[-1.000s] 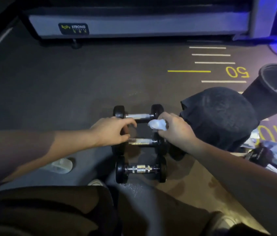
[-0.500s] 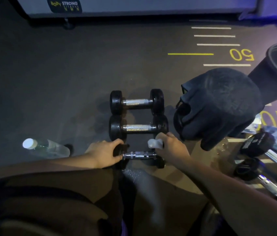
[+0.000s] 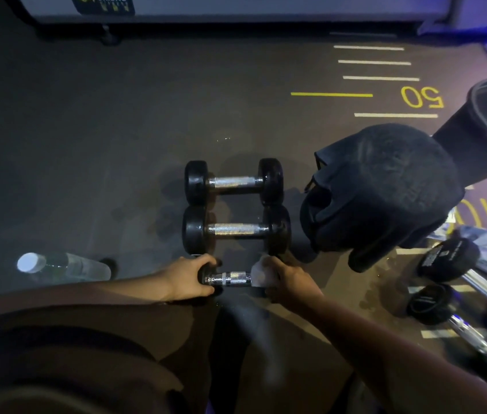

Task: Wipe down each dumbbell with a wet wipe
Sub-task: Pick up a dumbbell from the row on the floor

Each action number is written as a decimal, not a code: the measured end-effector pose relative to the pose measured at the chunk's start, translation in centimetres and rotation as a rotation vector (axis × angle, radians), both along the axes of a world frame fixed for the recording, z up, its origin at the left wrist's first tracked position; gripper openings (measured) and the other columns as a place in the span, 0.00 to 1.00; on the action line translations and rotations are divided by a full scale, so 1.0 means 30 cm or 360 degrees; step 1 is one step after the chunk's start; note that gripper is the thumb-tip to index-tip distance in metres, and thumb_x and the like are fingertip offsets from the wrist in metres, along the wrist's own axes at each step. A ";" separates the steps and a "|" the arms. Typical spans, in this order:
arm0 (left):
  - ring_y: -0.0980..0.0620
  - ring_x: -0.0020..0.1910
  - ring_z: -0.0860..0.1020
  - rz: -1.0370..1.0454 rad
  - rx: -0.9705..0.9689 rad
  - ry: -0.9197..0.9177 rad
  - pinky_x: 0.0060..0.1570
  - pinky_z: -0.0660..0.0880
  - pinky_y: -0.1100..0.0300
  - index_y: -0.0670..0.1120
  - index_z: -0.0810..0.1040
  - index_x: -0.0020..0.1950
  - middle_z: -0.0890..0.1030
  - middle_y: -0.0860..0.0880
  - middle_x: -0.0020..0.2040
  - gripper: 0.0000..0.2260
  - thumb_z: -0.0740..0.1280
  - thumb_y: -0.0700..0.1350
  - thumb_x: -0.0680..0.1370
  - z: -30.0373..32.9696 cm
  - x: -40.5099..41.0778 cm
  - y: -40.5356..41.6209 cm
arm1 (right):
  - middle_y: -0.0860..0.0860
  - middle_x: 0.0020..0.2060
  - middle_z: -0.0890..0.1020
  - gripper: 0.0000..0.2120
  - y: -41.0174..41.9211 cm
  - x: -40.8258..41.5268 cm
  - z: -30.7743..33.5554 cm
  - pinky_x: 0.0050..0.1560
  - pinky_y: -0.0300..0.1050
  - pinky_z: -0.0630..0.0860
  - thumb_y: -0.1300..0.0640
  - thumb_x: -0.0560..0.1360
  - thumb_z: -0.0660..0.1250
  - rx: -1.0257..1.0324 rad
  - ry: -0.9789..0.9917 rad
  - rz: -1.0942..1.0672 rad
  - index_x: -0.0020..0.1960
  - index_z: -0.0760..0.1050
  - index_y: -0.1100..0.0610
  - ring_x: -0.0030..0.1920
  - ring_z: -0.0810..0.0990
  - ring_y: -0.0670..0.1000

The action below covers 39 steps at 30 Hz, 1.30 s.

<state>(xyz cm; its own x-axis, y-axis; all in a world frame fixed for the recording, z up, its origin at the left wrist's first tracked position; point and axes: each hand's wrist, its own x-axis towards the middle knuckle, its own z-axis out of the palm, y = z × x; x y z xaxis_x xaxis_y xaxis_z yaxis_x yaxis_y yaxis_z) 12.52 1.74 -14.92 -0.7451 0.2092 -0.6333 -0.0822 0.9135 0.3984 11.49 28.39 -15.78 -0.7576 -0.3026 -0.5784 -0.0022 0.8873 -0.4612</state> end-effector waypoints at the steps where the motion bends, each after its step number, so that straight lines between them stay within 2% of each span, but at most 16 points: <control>1: 0.50 0.57 0.77 0.0015 -0.0003 -0.0022 0.48 0.70 0.61 0.59 0.67 0.71 0.80 0.51 0.60 0.27 0.72 0.57 0.75 -0.003 -0.002 0.003 | 0.55 0.56 0.81 0.30 -0.001 -0.003 -0.008 0.50 0.50 0.78 0.45 0.69 0.70 -0.0010 0.0009 0.0006 0.68 0.63 0.41 0.54 0.82 0.60; 4: 0.52 0.43 0.77 0.0070 0.0017 -0.0100 0.40 0.71 0.61 0.57 0.66 0.67 0.79 0.52 0.51 0.27 0.74 0.56 0.73 -0.021 0.001 0.011 | 0.55 0.55 0.82 0.29 -0.001 -0.009 -0.033 0.48 0.49 0.75 0.44 0.69 0.70 -0.0005 0.0055 0.0007 0.68 0.64 0.42 0.53 0.81 0.61; 7: 0.53 0.41 0.77 0.0134 0.0068 -0.0124 0.37 0.70 0.62 0.56 0.65 0.65 0.78 0.54 0.45 0.28 0.76 0.51 0.71 -0.039 0.010 0.016 | 0.56 0.59 0.78 0.27 -0.016 0.007 -0.052 0.52 0.49 0.76 0.47 0.71 0.69 -0.0022 0.0069 -0.0073 0.68 0.63 0.41 0.55 0.80 0.61; 10: 0.56 0.37 0.75 0.0181 0.0084 -0.0110 0.32 0.68 0.65 0.56 0.65 0.63 0.76 0.54 0.42 0.26 0.76 0.47 0.71 -0.040 0.020 0.021 | 0.53 0.55 0.77 0.25 -0.032 0.035 -0.058 0.50 0.49 0.76 0.48 0.71 0.69 -0.0047 0.0126 -0.0232 0.64 0.64 0.41 0.53 0.80 0.61; 12: 0.57 0.36 0.75 0.0157 0.0070 -0.0093 0.32 0.68 0.67 0.56 0.65 0.62 0.76 0.54 0.41 0.25 0.75 0.46 0.72 -0.040 0.027 0.026 | 0.51 0.52 0.76 0.23 -0.030 0.058 -0.061 0.47 0.48 0.75 0.49 0.69 0.71 -0.0071 0.0129 -0.0268 0.60 0.65 0.43 0.51 0.80 0.60; 14: 0.55 0.39 0.77 0.0133 0.0058 -0.0076 0.35 0.72 0.64 0.58 0.66 0.61 0.78 0.53 0.44 0.24 0.74 0.45 0.71 -0.033 0.030 0.034 | 0.51 0.50 0.76 0.20 -0.019 0.081 -0.050 0.46 0.46 0.73 0.51 0.70 0.69 -0.0092 0.0136 -0.0313 0.58 0.66 0.44 0.51 0.80 0.59; 16: 0.52 0.43 0.79 0.0110 0.0053 -0.0063 0.40 0.75 0.59 0.58 0.67 0.62 0.80 0.52 0.47 0.24 0.74 0.46 0.71 -0.009 0.028 0.049 | 0.51 0.49 0.76 0.18 0.005 0.101 -0.029 0.45 0.46 0.74 0.53 0.70 0.67 -0.0094 0.0187 -0.0372 0.57 0.67 0.44 0.49 0.80 0.59; 18: 0.53 0.44 0.78 0.0090 0.0059 -0.0009 0.42 0.75 0.59 0.58 0.68 0.61 0.79 0.54 0.46 0.24 0.74 0.46 0.70 0.038 0.025 0.068 | 0.50 0.49 0.77 0.19 0.031 0.117 0.013 0.46 0.48 0.76 0.54 0.70 0.65 -0.0144 0.0227 -0.0396 0.59 0.67 0.43 0.47 0.80 0.56; 20: 0.54 0.42 0.76 0.0083 0.0063 0.0071 0.38 0.70 0.61 0.58 0.69 0.61 0.77 0.55 0.44 0.23 0.74 0.46 0.70 0.105 0.015 0.088 | 0.47 0.48 0.78 0.18 0.052 0.121 0.081 0.47 0.49 0.79 0.52 0.71 0.63 -0.0261 0.0288 -0.0434 0.60 0.68 0.42 0.46 0.80 0.52; 22: 0.55 0.40 0.75 0.0048 0.0046 0.0140 0.34 0.68 0.65 0.59 0.69 0.60 0.77 0.55 0.43 0.23 0.74 0.46 0.70 0.199 -0.011 0.106 | 0.46 0.45 0.78 0.12 0.068 0.113 0.175 0.47 0.48 0.78 0.47 0.72 0.63 -0.0306 0.0357 -0.0483 0.56 0.69 0.44 0.45 0.79 0.50; 23: 0.54 0.41 0.76 0.0009 0.0035 0.0180 0.34 0.68 0.65 0.59 0.69 0.61 0.77 0.55 0.43 0.24 0.74 0.47 0.70 0.257 -0.030 0.118 | 0.47 0.45 0.78 0.14 0.076 0.108 0.226 0.47 0.48 0.78 0.47 0.70 0.64 -0.0318 0.0367 -0.0509 0.55 0.69 0.45 0.46 0.78 0.51; 26: 0.52 0.43 0.77 -0.0132 -0.0010 0.0362 0.40 0.70 0.62 0.60 0.69 0.63 0.78 0.55 0.45 0.25 0.74 0.49 0.70 0.457 -0.091 0.164 | 0.50 0.44 0.78 0.20 0.121 0.094 0.373 0.45 0.51 0.80 0.53 0.65 0.67 -0.0355 0.0441 -0.0651 0.55 0.69 0.44 0.45 0.78 0.53; 29: 0.51 0.43 0.76 -0.0206 -0.0027 0.0578 0.41 0.68 0.61 0.60 0.70 0.65 0.77 0.56 0.42 0.24 0.73 0.50 0.71 0.670 -0.137 0.230 | 0.51 0.45 0.80 0.19 0.185 0.069 0.541 0.42 0.48 0.77 0.57 0.68 0.69 -0.0349 0.0645 -0.0670 0.55 0.70 0.44 0.42 0.78 0.54; 32: 0.48 0.46 0.77 -0.0214 -0.0001 0.0753 0.44 0.70 0.59 0.61 0.68 0.64 0.78 0.54 0.46 0.23 0.71 0.51 0.72 0.842 -0.166 0.305 | 0.50 0.44 0.81 0.19 0.265 0.033 0.736 0.41 0.45 0.72 0.57 0.68 0.68 -0.0294 0.0845 -0.0655 0.56 0.70 0.45 0.42 0.77 0.56; 35: 0.47 0.48 0.77 -0.0174 0.0075 0.0908 0.48 0.73 0.55 0.62 0.67 0.64 0.79 0.55 0.50 0.22 0.69 0.52 0.73 0.962 -0.179 0.401 | 0.49 0.45 0.80 0.19 0.362 0.013 0.900 0.43 0.46 0.72 0.56 0.68 0.69 -0.0219 0.1017 -0.0672 0.56 0.70 0.43 0.45 0.77 0.56; 39: 0.46 0.48 0.75 -0.0126 0.0186 0.1077 0.45 0.67 0.56 0.62 0.67 0.66 0.77 0.55 0.49 0.23 0.68 0.50 0.73 1.026 -0.186 0.534 | 0.52 0.43 0.80 0.21 0.480 0.003 1.008 0.46 0.50 0.76 0.57 0.66 0.70 -0.0160 0.1176 -0.0736 0.56 0.71 0.44 0.43 0.77 0.58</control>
